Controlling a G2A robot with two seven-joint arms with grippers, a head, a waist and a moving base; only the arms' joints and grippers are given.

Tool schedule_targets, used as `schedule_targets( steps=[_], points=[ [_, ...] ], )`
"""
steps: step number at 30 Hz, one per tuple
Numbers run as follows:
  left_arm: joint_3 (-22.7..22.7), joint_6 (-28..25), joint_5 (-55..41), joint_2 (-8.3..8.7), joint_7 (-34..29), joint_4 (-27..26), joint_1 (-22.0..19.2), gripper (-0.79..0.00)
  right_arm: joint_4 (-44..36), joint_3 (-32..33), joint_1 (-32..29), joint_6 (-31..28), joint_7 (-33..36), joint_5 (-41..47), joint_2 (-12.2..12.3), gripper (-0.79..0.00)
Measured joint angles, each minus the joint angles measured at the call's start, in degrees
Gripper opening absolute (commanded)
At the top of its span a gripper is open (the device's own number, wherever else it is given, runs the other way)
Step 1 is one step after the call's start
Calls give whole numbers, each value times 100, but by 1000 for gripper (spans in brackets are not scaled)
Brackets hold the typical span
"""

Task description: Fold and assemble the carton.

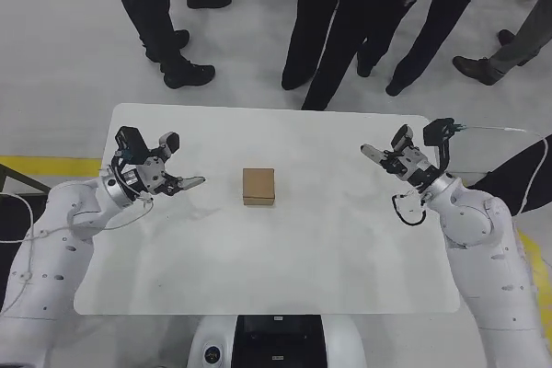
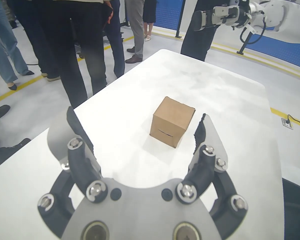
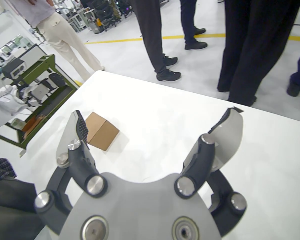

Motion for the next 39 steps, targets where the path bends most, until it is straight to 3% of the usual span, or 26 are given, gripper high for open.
schedule_targets(
  steps=[11,39],
  points=[
    [-495,231,-661,64,-613,-290,70,0,-326,57,-174,509,-428,-565,14,0],
    [-516,269,-732,65,-680,-356,79,-1,-326,56,-175,511,-433,-569,14,0]
  ],
)
